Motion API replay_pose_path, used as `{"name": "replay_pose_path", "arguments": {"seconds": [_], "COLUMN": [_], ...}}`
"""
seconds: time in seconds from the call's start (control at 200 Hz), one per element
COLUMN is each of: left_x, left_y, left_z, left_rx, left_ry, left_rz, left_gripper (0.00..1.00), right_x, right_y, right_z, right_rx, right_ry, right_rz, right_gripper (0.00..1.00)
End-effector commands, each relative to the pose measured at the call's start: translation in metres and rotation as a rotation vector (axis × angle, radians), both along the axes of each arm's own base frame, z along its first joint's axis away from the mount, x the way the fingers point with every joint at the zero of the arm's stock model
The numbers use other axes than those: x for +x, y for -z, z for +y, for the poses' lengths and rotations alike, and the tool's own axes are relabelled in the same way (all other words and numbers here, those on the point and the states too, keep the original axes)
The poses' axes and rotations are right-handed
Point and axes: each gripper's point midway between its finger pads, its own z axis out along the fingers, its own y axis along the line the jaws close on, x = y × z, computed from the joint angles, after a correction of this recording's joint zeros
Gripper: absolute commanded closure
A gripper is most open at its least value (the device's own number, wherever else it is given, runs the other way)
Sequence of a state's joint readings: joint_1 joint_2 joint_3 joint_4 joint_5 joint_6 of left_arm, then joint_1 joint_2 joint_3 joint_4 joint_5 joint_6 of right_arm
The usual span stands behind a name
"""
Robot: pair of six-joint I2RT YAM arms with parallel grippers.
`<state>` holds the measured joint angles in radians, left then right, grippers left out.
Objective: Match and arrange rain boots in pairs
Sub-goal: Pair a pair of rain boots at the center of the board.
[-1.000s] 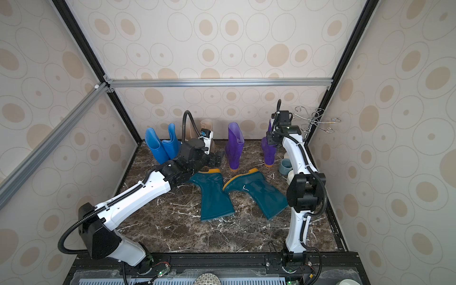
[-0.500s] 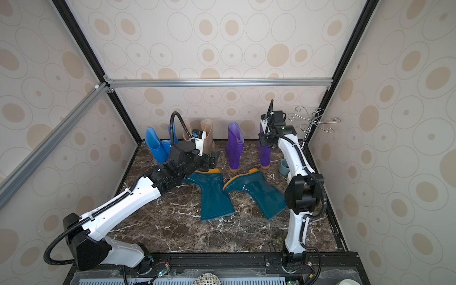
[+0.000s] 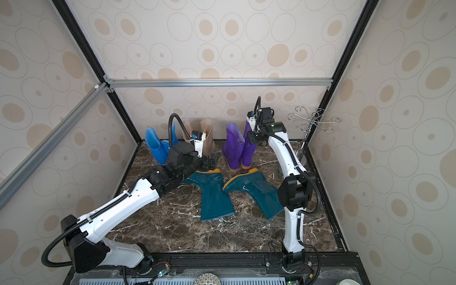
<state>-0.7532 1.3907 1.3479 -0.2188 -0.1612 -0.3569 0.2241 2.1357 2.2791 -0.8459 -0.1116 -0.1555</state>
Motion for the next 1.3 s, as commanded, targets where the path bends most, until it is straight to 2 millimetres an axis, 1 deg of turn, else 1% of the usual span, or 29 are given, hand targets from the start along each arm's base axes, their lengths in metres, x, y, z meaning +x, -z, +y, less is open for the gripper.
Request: {"name": "replay_pose_path", "arguments": {"seconds": [0.0,0.07,0.15,0.22,0.315,0.32,0.33,0.36,0.505,0.58,0.705,0.82,0.975,1.0,1.01,1.025,1.075,1.15,1.185,1.21,1.23,1.26,1.295], "left_x": [-0.001,0.001,0.002,0.002,0.003,0.003,0.003,0.004,0.006,0.006,0.005,0.005,0.005,0.005,0.005,0.005,0.005,0.005,0.005,0.005,0.005,0.005,0.004], "left_y": [-0.005,-0.004,-0.003,-0.005,-0.006,-0.006,-0.006,-0.006,-0.004,-0.003,-0.002,-0.001,0.0,0.001,0.0,0.001,0.003,0.003,0.003,0.004,0.003,0.003,0.003], "left_z": [-0.006,-0.008,-0.009,-0.009,-0.008,-0.008,-0.009,-0.009,-0.013,-0.014,-0.013,-0.012,-0.009,-0.009,-0.01,-0.01,-0.01,-0.011,-0.012,-0.012,-0.011,-0.011,-0.011], "left_rx": [0.001,0.009,0.015,0.011,0.009,0.01,0.01,0.012,0.016,0.011,0.008,0.017,0.022,0.024,0.022,0.023,0.022,0.021,0.021,0.021,0.019,0.02,0.02], "left_ry": [0.024,0.025,0.024,0.024,0.019,0.019,0.02,0.019,0.026,0.028,0.027,0.023,0.014,0.016,0.017,0.016,0.018,0.022,0.024,0.023,0.022,0.022,0.022], "left_rz": [-0.027,-0.027,-0.023,-0.025,-0.031,-0.032,-0.032,-0.031,-0.019,-0.014,-0.014,-0.012,-0.015,-0.013,-0.014,-0.014,-0.01,-0.007,-0.006,-0.005,-0.006,-0.006,-0.008], "left_gripper": [0.11,0.11,0.11,0.11,0.11,0.11,0.11,0.11,0.11,0.11,0.11,0.11,0.11,0.11,0.11,0.11,0.11,0.11,0.11,0.11,0.11,0.11,0.11], "right_x": [0.02,0.025,0.025,0.019,0.01,0.007,0.004,-0.002,-0.013,-0.016,-0.018,-0.021,-0.031,-0.033,-0.035,-0.036,-0.039,-0.043,-0.044,-0.046,-0.047,-0.048,-0.049], "right_y": [-0.024,-0.021,-0.023,-0.025,-0.029,-0.029,-0.031,-0.034,-0.042,-0.041,-0.034,-0.033,-0.026,-0.029,-0.022,-0.02,-0.019,-0.026,-0.029,-0.032,-0.034,-0.04,-0.045], "right_z": [0.01,0.019,0.026,0.032,0.029,0.036,0.041,0.045,0.044,0.046,0.045,0.045,0.048,0.049,0.049,0.049,0.048,0.044,0.04,0.039,0.037,0.036,0.033], "right_rx": [0.033,0.052,0.072,0.088,0.101,0.103,0.105,0.11,0.138,0.143,0.163,0.179,0.129,0.135,0.128,0.126,0.124,0.105,0.093,0.089,0.085,0.08,0.072], "right_ry": [0.02,0.019,0.025,0.028,0.054,0.041,0.033,0.029,0.057,0.063,0.098,0.119,0.083,0.074,0.072,0.068,0.062,0.066,0.073,0.073,0.074,0.075,0.077], "right_rz": [-0.086,-0.086,-0.083,-0.07,-0.045,-0.043,-0.044,-0.041,-0.035,-0.023,0.014,0.039,0.046,0.039,0.055,0.06,0.06,0.044,0.038,0.035,0.031,0.021,0.009], "right_gripper": [1.0,1.0,1.0,1.0,1.0,1.0,1.0,1.0,1.0,1.0,1.0,1.0,1.0,1.0,1.0,0.99,0.97,0.93,0.89,0.81,0.7,0.56,0.47]}}
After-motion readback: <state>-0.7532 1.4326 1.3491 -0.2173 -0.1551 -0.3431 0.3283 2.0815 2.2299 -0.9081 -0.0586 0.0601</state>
